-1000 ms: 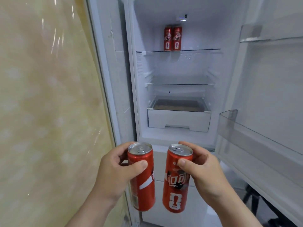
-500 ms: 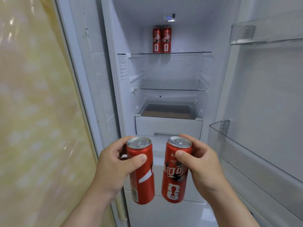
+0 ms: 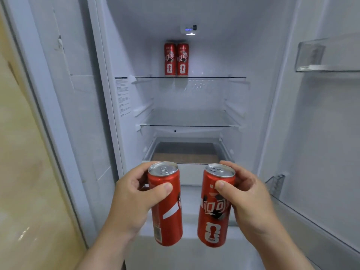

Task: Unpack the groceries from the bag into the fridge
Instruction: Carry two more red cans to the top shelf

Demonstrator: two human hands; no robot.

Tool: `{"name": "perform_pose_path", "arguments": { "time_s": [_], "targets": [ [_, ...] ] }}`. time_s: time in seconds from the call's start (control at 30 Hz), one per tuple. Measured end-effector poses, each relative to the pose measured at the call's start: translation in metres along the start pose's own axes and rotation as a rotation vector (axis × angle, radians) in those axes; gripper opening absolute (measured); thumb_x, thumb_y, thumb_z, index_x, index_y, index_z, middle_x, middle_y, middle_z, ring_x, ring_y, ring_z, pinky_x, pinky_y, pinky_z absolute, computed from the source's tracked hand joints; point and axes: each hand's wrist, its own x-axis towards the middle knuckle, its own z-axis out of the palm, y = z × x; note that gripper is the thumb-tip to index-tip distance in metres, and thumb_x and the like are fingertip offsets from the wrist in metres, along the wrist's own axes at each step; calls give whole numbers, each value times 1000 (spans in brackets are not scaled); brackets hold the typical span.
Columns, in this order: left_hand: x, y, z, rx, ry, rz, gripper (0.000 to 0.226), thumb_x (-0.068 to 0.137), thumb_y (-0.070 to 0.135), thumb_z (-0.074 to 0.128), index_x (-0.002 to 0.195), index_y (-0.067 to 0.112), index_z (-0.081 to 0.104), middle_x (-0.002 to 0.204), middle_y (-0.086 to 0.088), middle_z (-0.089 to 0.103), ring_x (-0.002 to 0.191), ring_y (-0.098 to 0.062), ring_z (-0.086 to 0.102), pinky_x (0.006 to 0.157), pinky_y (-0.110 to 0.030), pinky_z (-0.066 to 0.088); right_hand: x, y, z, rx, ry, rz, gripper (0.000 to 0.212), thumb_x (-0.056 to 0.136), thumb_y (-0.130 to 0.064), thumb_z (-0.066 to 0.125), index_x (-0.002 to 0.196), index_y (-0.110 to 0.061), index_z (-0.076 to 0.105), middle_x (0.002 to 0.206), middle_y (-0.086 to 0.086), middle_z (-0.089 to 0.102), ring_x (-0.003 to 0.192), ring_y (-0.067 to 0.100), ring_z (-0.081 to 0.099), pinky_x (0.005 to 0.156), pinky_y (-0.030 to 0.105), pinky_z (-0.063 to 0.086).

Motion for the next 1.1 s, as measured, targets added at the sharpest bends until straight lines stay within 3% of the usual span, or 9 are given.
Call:
{"name": "perform_pose_path", "arguments": {
  "time_s": [0.13, 0.23, 0.43, 0.67, 0.77, 0.83, 0.9, 0.97, 1.1],
  "targets": [
    [51, -11, -5, -31, -28, 25, 46, 46, 48, 72, 92, 47, 72, 94, 6, 75, 91, -16, 70, 71, -31, 57, 41, -1, 16, -17, 32, -32, 57, 59, -32, 84, 113, -33, 66, 106, -7, 74, 102, 19, 69, 92, 48, 56],
    [89, -18, -12, -71, -57, 53, 47, 47, 46, 73, 93, 43, 73, 95, 3, 75, 91, -18, 70, 70, -30, 56, 71, 0, 30, -13, 56, -65, 76, 44, -47, 76, 118, -31, 66, 107, -6, 74, 103, 21, 69, 91, 49, 55],
    [150, -31, -20, -99, -85, 72, 47, 50, 49, 73, 97, 41, 71, 95, 4, 75, 91, -21, 71, 77, -41, 57, 121, 1, 61, -2, 76, -120, 71, 44, -44, 76, 113, -30, 68, 104, -4, 75, 98, 20, 71, 84, 43, 56],
    [193, -37, -14, -160, -106, 85, 34, 53, 41, 74, 86, 43, 74, 88, 5, 75, 81, -12, 72, 60, -21, 55, 159, -3, 75, 21, 124, -157, 61, 55, -32, 78, 115, -30, 66, 105, -5, 75, 99, 19, 71, 83, 40, 57],
    [205, -33, -10, -196, -97, 98, 30, 55, 31, 75, 84, 38, 76, 85, 0, 75, 75, -16, 72, 58, -21, 55, 171, -12, 75, 44, 151, -169, 57, 58, -29, 76, 114, -33, 65, 103, -7, 75, 95, 19, 72, 81, 41, 58],
    [214, -27, -5, -212, -90, 121, 33, 51, 37, 74, 84, 37, 76, 84, 0, 75, 75, -17, 73, 58, -22, 55, 181, -20, 75, 83, 176, -194, 55, 58, -26, 76, 112, -33, 63, 97, -6, 76, 88, 20, 74, 75, 43, 58],
    [226, -17, 1, -246, -51, 136, 30, 52, 32, 76, 82, 35, 76, 83, -2, 75, 73, -19, 73, 59, -26, 56, 193, -32, 76, 125, 198, -225, 57, 55, -25, 84, 107, -30, 60, 89, -4, 76, 80, 22, 74, 71, 43, 58],
    [236, -6, 8, -292, 3, 140, 24, 59, 26, 73, 82, 33, 76, 84, -4, 75, 74, -22, 73, 60, -31, 57, 204, -45, 77, 159, 209, -257, 62, 49, -31, 91, 103, -28, 58, 87, -5, 75, 79, 22, 74, 72, 44, 58],
    [251, 21, 18, -330, 45, 188, 24, 60, 28, 78, 84, 31, 73, 88, -5, 75, 77, -26, 73, 63, -39, 58, 221, -72, 74, 167, 218, -340, 62, 42, -46, 74, 100, -30, 60, 89, -8, 75, 81, 19, 74, 79, 48, 58]
  ]
}}
